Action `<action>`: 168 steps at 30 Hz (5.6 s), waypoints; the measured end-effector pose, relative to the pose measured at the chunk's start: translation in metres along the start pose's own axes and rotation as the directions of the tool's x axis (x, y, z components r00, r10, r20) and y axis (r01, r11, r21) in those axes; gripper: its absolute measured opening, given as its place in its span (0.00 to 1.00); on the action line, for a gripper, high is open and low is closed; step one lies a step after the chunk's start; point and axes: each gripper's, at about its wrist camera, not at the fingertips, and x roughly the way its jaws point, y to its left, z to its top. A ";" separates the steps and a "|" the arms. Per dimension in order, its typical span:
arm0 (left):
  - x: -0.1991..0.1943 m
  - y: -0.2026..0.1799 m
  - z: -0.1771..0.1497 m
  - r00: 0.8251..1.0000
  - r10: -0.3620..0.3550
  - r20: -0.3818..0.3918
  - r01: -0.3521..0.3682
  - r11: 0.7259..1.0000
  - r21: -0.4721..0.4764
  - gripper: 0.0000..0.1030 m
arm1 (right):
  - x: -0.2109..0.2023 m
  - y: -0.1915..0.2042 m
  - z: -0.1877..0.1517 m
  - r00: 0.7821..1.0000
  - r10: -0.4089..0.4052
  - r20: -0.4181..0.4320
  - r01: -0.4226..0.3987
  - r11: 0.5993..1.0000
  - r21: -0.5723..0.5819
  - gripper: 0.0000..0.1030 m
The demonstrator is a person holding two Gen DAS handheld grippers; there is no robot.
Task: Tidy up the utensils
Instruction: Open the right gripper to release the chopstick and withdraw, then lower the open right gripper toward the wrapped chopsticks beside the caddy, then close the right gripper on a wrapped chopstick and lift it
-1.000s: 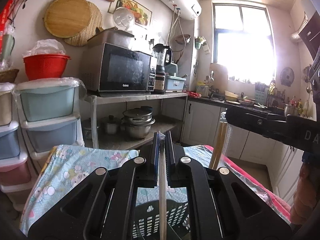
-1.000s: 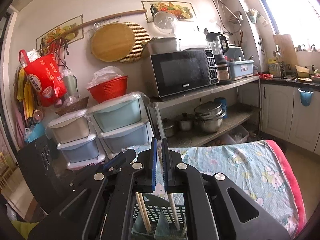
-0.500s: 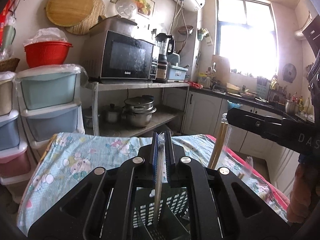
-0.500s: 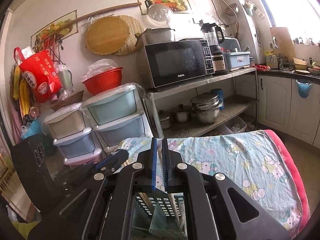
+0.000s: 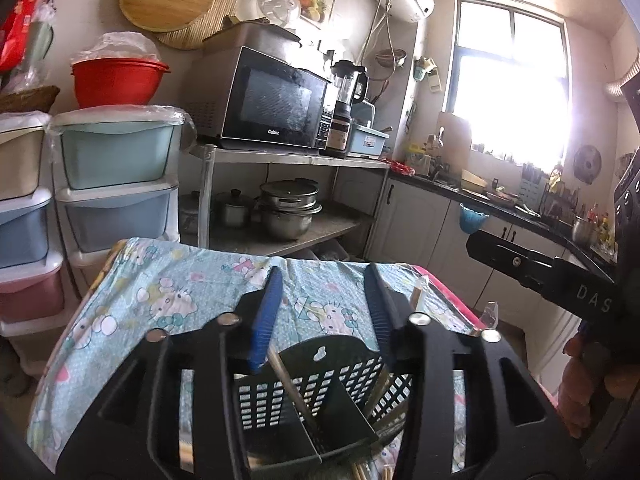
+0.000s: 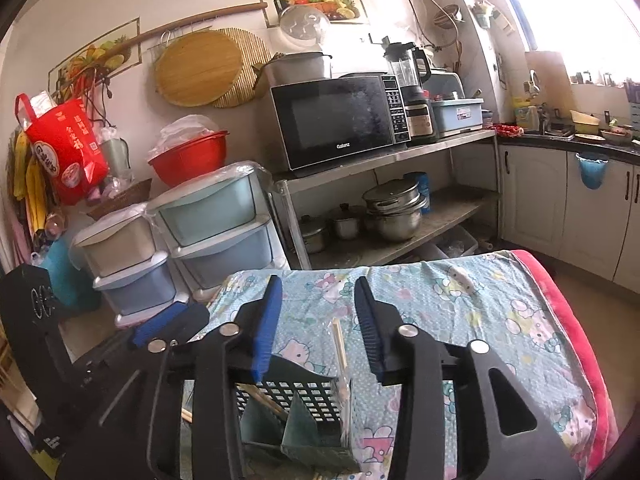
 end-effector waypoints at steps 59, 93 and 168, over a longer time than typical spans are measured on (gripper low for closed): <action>-0.112 0.040 -0.071 0.992 0.052 -0.114 -0.066 0.990 -0.125 0.90 | -0.088 0.035 -0.079 0.998 -0.013 -0.054 0.006 0.992 -0.128 0.79; -0.118 0.086 -0.161 0.921 0.072 -0.383 -0.152 0.971 -0.185 0.89 | -0.056 0.020 -0.136 0.951 -0.015 -0.310 -0.017 0.995 -0.101 0.51; -0.116 0.075 -0.119 0.938 0.005 -0.347 -0.073 0.980 -0.184 0.03 | -0.016 0.042 -0.132 0.916 0.141 -0.375 -0.152 0.988 0.000 0.06</action>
